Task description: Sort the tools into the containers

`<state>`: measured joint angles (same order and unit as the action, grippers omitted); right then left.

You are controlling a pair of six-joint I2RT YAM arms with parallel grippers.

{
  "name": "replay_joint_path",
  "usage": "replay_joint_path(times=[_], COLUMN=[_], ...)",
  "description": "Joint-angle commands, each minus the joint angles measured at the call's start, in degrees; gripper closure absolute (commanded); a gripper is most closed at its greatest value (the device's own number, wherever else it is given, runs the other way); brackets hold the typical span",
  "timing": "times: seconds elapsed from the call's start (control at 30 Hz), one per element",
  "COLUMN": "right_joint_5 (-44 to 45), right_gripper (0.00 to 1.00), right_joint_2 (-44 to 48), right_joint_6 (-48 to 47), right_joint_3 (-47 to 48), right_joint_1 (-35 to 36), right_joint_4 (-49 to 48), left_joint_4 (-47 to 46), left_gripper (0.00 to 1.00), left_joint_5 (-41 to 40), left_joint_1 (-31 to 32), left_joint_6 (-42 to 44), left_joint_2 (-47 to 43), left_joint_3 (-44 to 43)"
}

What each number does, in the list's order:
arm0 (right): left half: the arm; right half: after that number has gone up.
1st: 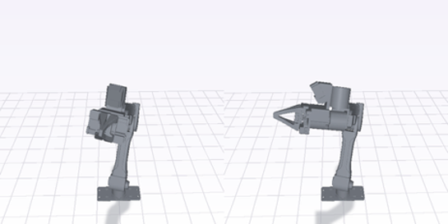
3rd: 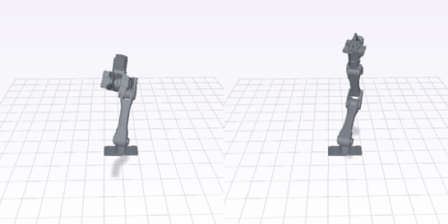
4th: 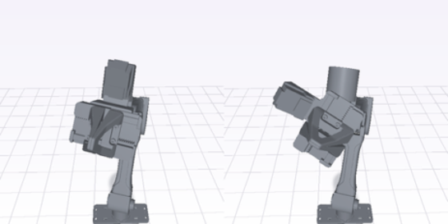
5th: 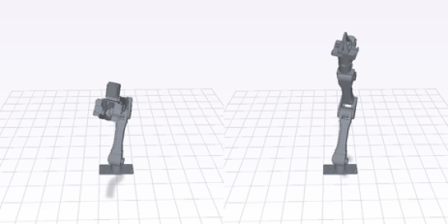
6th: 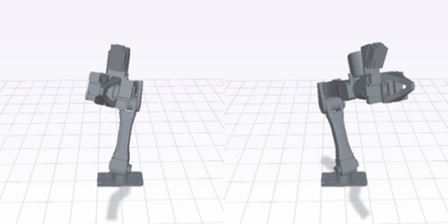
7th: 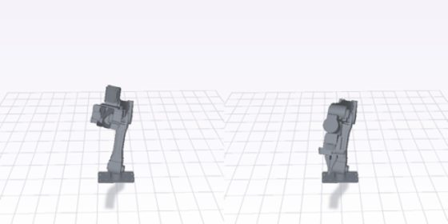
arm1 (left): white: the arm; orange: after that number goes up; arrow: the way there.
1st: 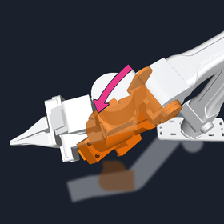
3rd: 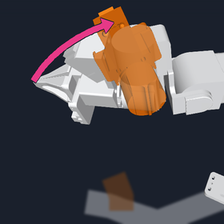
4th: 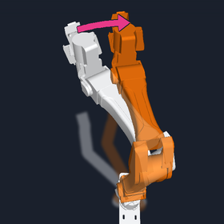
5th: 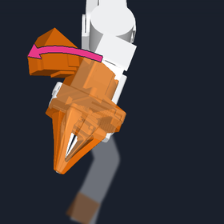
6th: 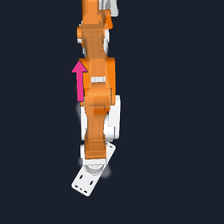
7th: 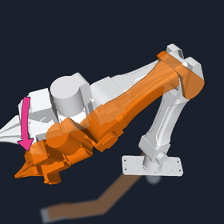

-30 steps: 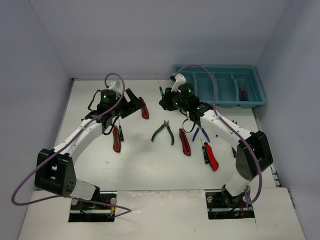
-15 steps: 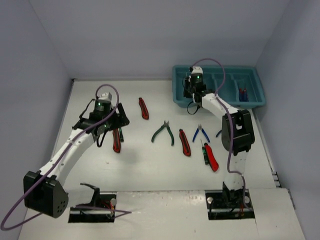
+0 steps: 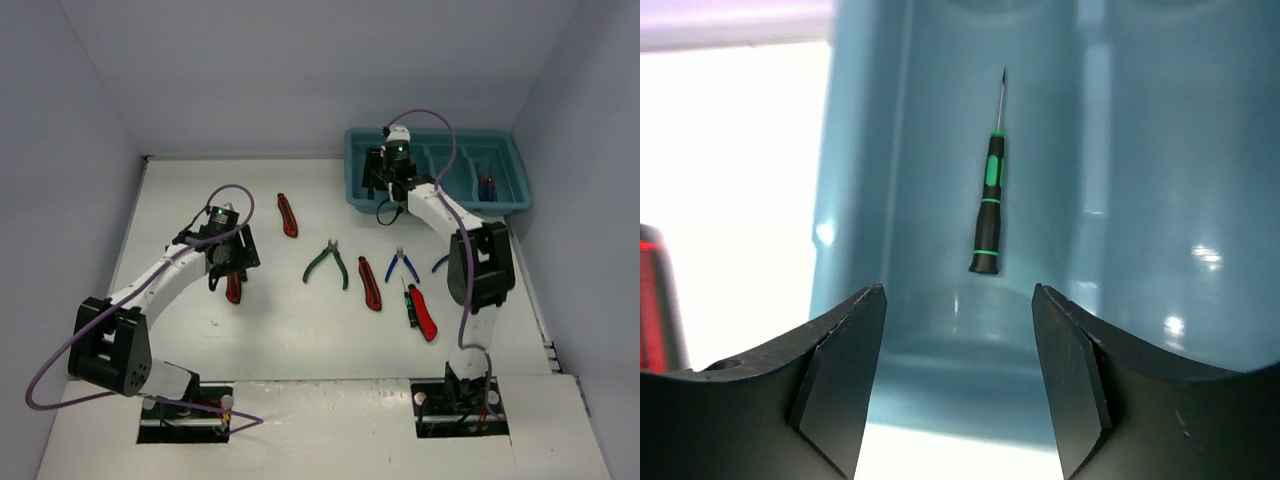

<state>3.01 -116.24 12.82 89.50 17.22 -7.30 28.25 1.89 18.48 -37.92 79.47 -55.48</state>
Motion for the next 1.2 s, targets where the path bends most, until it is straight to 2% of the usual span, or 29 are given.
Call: replay_joint_path(times=[0.0, 0.17, 0.33, 0.53, 0.9, 1.17], right_joint_5=[0.4, -0.4, -2.1, -2.6, -4.6, -5.6], right_gripper=[0.42, 0.41, 0.41, 0.4, 0.39, 0.39], right_joint_2=[14.6, 22.4, 28.4, 33.0, 36.3, 36.4], right_joint_6=[-0.7, 0.4, 2.2, 3.4, 4.4, 4.9], right_joint_3=[-3.9, -12.5, -19.1, -23.5, -26.8, -27.7], right_joint_1=[0.6, 1.2, 1.8, 2.8, 3.0, 3.0], right_joint_4=[-3.3, -3.3, -3.3, -3.2, -3.1, -3.1], left_joint_4=[-1.1, -3.0, -3.8, -4.4, -4.2, -3.6], left_gripper=[0.39, 0.49, 0.53, 0.61, 0.63, 0.63], left_joint_5=[-2.8, -3.2, -5.2, -6.4, -7.7, -10.0], left_joint_1=[0.3, 0.1, 0.1, -0.1, -1.4, -1.4], left_joint_6=[-0.9, -0.6, 1.1, 2.5, 2.0, 2.8], left_joint_2=[3.1, 7.4, 10.9, 13.8, 20.8, 21.8], left_joint_3=[-1.6, -2.6, -5.6, -10.2, -13.8, -14.4])
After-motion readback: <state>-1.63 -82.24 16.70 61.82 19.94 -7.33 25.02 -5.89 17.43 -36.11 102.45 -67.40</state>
